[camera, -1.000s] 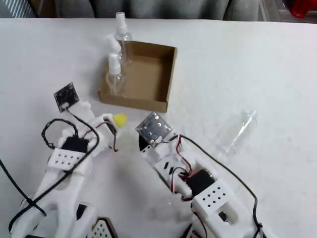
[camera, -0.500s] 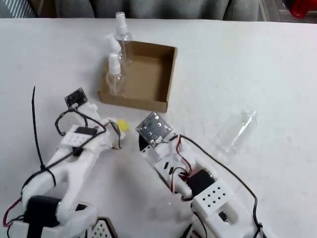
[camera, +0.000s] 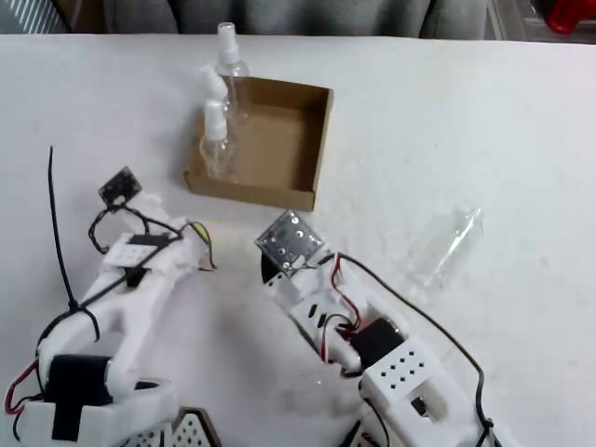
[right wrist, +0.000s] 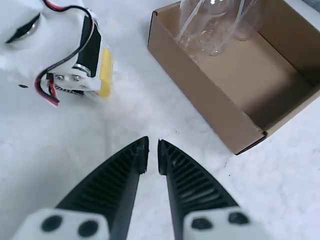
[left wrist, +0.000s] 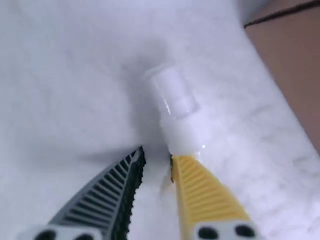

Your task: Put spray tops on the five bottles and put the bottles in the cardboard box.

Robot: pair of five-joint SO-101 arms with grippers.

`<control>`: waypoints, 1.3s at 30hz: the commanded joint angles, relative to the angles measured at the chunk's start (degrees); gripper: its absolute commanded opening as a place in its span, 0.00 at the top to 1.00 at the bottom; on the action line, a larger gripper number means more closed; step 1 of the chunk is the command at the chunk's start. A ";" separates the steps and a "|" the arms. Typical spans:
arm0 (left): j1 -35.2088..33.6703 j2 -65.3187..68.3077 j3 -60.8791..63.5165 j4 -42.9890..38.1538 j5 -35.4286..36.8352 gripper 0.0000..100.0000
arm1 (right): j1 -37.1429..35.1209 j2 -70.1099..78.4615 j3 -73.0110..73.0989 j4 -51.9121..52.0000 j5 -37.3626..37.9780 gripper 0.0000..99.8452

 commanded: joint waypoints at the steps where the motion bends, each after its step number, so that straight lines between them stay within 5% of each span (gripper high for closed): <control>1: -3.56 -0.22 -4.04 2.90 -6.51 0.91 | 0.48 0.13 -2.99 -0.84 0.09 0.99; 6: -8.57 -0.22 -12.66 18.37 -24.53 0.91 | 0.48 0.13 -2.99 -0.75 0.09 0.99; 14: -8.66 -0.22 -23.47 34.90 -22.77 0.90 | 0.48 0.13 -2.99 -0.75 0.18 0.99; 18: -8.75 -0.22 -25.85 37.80 -21.63 0.74 | 0.48 0.13 -2.99 -0.75 0.35 0.99; 21: -8.75 -0.13 -26.29 37.71 -13.89 0.61 | 0.48 0.13 -2.99 -0.75 0.44 0.99; 25: -8.84 0.31 -23.74 31.03 -3.96 0.60 | 0.48 0.13 -2.99 -0.75 0.44 0.99; 33: -8.92 0.40 -19.43 22.95 -3.52 0.72 | 0.48 0.13 -2.99 -0.66 0.26 0.99; 39: -8.75 7.25 -21.54 22.77 -3.43 0.69 | 0.48 0.13 -2.99 -0.66 0.09 0.99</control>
